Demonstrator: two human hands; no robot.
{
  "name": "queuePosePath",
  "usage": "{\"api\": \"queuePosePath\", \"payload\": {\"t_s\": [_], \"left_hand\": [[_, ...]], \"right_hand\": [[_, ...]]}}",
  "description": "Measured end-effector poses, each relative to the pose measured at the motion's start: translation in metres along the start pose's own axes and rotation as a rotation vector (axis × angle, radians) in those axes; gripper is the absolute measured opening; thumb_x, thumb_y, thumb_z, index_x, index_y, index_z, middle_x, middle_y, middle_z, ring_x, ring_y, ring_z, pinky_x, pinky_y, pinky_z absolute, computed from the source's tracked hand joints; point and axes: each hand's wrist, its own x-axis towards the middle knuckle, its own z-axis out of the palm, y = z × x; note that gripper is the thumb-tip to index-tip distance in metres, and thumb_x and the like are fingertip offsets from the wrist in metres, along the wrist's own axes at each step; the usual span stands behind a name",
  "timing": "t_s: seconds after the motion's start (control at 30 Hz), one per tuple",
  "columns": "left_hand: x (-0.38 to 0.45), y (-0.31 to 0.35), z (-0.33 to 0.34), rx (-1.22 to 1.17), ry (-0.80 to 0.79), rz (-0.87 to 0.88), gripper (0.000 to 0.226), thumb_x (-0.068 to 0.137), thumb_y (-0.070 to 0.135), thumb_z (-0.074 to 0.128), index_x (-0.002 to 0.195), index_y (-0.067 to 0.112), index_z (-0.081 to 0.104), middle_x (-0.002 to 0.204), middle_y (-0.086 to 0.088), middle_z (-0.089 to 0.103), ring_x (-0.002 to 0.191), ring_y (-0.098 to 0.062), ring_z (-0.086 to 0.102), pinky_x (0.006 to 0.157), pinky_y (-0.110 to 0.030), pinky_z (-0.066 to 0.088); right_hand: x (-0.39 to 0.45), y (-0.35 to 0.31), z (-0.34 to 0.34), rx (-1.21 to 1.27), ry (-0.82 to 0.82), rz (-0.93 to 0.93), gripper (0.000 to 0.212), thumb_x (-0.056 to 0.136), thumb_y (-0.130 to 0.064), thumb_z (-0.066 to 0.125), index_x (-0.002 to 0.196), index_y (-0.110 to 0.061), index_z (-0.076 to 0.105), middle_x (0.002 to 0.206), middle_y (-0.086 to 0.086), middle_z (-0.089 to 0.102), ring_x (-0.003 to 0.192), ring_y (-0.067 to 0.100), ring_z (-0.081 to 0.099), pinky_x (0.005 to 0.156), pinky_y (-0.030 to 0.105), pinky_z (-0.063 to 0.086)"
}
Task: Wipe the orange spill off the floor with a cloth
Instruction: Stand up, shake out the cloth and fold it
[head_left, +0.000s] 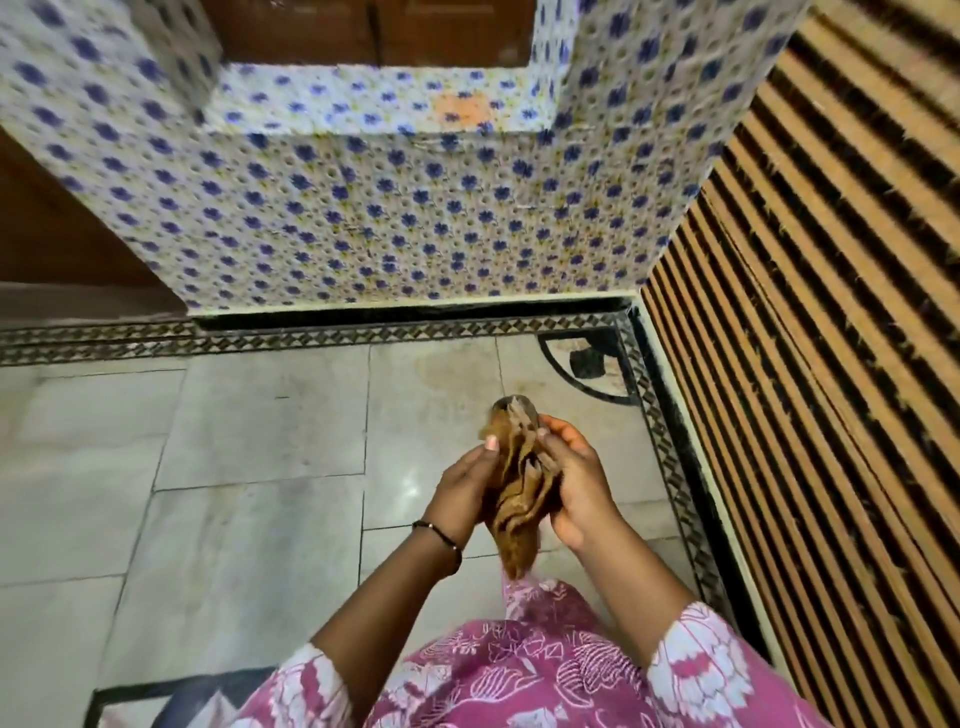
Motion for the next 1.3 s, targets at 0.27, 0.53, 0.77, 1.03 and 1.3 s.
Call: {"api": "queuePosePath", "payload": {"t_s": [0.27,0.53,0.77,1.03,1.3], "left_hand": [[-0.078,-0.008,0.019,-0.009,0.068,0.107,0.025,0.096,0.028,0.052,0.08,0.017,0.068,0.076,0.001,0.072,0.081,-0.018,0.066,0.075,-0.028,0.05],[-0.142,-0.018,0.071,-0.111,0.205,0.24,0.029,0.098,0.016,0.048,0.074,0.008,0.064,0.061,0.002,0.068,0.06,-0.008,0.066,0.052,-0.018,0.049],[-0.169,-0.028,0.108,-0.137,0.262,0.313,0.025,0.096,0.02,0.051,0.088,0.006,0.069,0.084,-0.009,0.071,0.083,-0.019,0.065,0.075,-0.03,0.051],[-0.212,-0.017,0.125,-0.141,0.35,0.463,0.024,0.095,0.012,0.05,0.077,0.015,0.065,0.065,0.003,0.066,0.065,-0.01,0.06,0.056,-0.022,0.045],[-0.225,0.025,0.115,0.178,0.304,0.703,0.027,0.1,0.014,0.044,0.082,0.014,0.064,0.069,0.004,0.066,0.064,-0.006,0.06,0.056,-0.019,0.049]], "right_hand": [[-0.087,-0.01,0.003,-0.082,-0.156,-0.109,0.023,0.095,-0.004,0.049,0.105,-0.021,0.06,0.088,-0.002,0.072,0.079,0.01,0.07,0.064,0.021,0.054],[-0.138,-0.018,-0.041,-0.206,-0.106,-0.237,0.02,0.089,-0.005,0.06,0.101,-0.021,0.061,0.103,0.008,0.069,0.093,0.024,0.068,0.074,0.035,0.056],[-0.16,-0.031,-0.096,-0.349,-0.056,-0.361,0.021,0.081,-0.008,0.069,0.079,-0.029,0.068,0.109,0.022,0.06,0.095,0.033,0.065,0.081,0.047,0.056],[-0.192,-0.063,-0.14,-0.312,-0.056,-0.417,0.014,0.09,0.001,0.056,0.089,-0.011,0.064,0.087,0.007,0.067,0.084,0.019,0.063,0.071,0.026,0.051],[-0.213,-0.11,-0.134,-0.374,-0.102,-0.587,0.018,0.095,-0.007,0.051,0.088,-0.018,0.063,0.09,0.007,0.067,0.09,0.028,0.065,0.081,0.04,0.056]]}}
